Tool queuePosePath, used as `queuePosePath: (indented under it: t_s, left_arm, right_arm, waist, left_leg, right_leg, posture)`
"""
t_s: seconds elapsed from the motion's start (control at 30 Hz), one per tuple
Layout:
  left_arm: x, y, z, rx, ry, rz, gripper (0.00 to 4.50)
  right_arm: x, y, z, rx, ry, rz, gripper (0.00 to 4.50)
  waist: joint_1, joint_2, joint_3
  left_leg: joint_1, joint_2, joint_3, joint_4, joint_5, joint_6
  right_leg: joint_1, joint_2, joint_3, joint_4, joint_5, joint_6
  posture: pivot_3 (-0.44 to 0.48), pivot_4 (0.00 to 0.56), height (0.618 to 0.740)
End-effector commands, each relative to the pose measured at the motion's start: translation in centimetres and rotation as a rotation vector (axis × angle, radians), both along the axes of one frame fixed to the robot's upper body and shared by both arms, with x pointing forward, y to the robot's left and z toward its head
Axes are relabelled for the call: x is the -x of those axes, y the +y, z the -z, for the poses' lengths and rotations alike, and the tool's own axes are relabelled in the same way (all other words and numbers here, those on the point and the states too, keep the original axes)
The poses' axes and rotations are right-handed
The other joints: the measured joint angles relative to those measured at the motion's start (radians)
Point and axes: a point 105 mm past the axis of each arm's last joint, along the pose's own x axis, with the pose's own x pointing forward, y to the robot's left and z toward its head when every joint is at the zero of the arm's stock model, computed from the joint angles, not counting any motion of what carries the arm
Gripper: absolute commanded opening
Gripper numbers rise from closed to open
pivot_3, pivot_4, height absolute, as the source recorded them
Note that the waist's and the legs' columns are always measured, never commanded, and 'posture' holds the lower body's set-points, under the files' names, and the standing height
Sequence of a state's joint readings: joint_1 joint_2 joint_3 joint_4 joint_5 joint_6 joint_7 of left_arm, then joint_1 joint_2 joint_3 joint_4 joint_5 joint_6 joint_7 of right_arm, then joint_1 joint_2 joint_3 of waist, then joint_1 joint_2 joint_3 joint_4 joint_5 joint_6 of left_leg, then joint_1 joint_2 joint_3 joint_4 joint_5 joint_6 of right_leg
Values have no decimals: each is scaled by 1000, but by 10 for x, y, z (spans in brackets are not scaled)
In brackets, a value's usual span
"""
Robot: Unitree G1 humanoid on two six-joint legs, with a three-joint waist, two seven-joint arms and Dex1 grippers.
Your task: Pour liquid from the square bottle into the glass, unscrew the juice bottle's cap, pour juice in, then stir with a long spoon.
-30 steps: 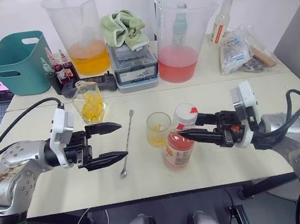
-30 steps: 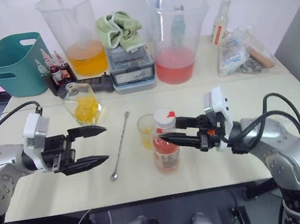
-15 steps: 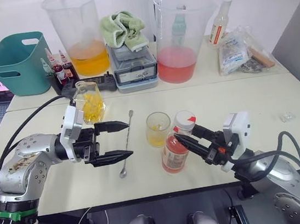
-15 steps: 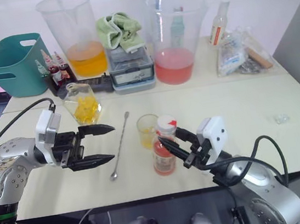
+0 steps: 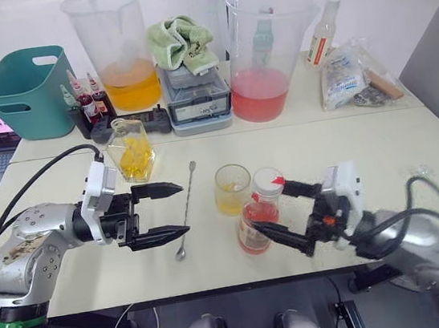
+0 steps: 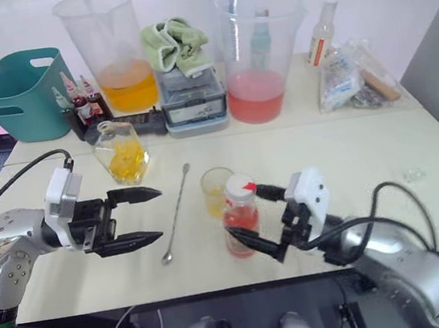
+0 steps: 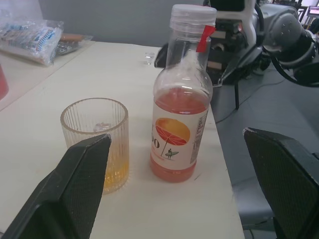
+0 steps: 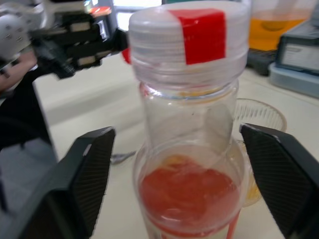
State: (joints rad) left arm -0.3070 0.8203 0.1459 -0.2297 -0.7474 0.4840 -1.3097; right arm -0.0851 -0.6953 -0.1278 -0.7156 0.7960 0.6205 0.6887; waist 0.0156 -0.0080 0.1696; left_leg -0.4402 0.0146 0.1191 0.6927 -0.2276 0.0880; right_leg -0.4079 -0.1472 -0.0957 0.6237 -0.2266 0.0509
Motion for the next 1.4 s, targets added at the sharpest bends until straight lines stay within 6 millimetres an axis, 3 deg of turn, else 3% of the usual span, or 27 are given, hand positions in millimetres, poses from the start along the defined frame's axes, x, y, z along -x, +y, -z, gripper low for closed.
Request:
queuePosePath:
  t_s: [0.03,0.13,0.27,0.43,0.8,1.17,1.4]
  left_arm:
    - [4,1,-11,-5,-55,-5,4500]
    - [8,2,-13,-1,-57,-18,4500]
    - [13,3,-13,-5,-52,-32,4500]
    - [21,8,-15,-16,-53,-76,4500]
    - [31,12,-16,-25,-49,-121,4500]
    - [31,11,-16,-27,-50,-119,4500]
    - [24,11,-17,-21,-63,-114,4500]
  right_arm:
    - [1,-15,-11,52,-20,-89,4458]
    - [-4,-28,-21,134,-33,-262,4458]
    - [-16,-31,-26,175,-23,-409,4458]
    - [-33,-21,-28,206,-41,-562,4458]
    - [-40,0,-21,178,-40,-702,4458]
    - [-38,8,-24,128,-59,-718,1176]
    - [-25,14,-43,94,-133,-622,1051]
  waist:
    - [0,0,0]
    - [-3,0,0]
    - [-6,0,0]
    - [-5,0,1]
    - [-4,0,1]
    - [-4,0,1]
    - [-4,0,1]
  left_leg:
    - [0,0,0,0,0,0]
    - [0,0,1,1,0,3]
    - [0,0,0,1,-1,5]
    - [0,0,0,1,0,3]
    - [0,0,0,0,0,1]
    - [0,0,0,1,-3,-5]
    - [0,0,1,0,-3,-5]
  right_leg:
    - [0,0,0,0,0,0]
    - [0,0,0,-1,0,0]
    - [0,0,0,-1,0,0]
    - [0,0,0,1,0,0]
    - [0,-1,-1,1,0,0]
    - [-1,-1,-1,2,0,0]
    - [-1,-1,-1,3,0,0]
  posture:
    - [0,150,739]
    - [0,150,739]
    - [0,150,739]
    - [0,150,739]
    - [0,150,739]
    - [0,150,739]
    - [0,150,739]
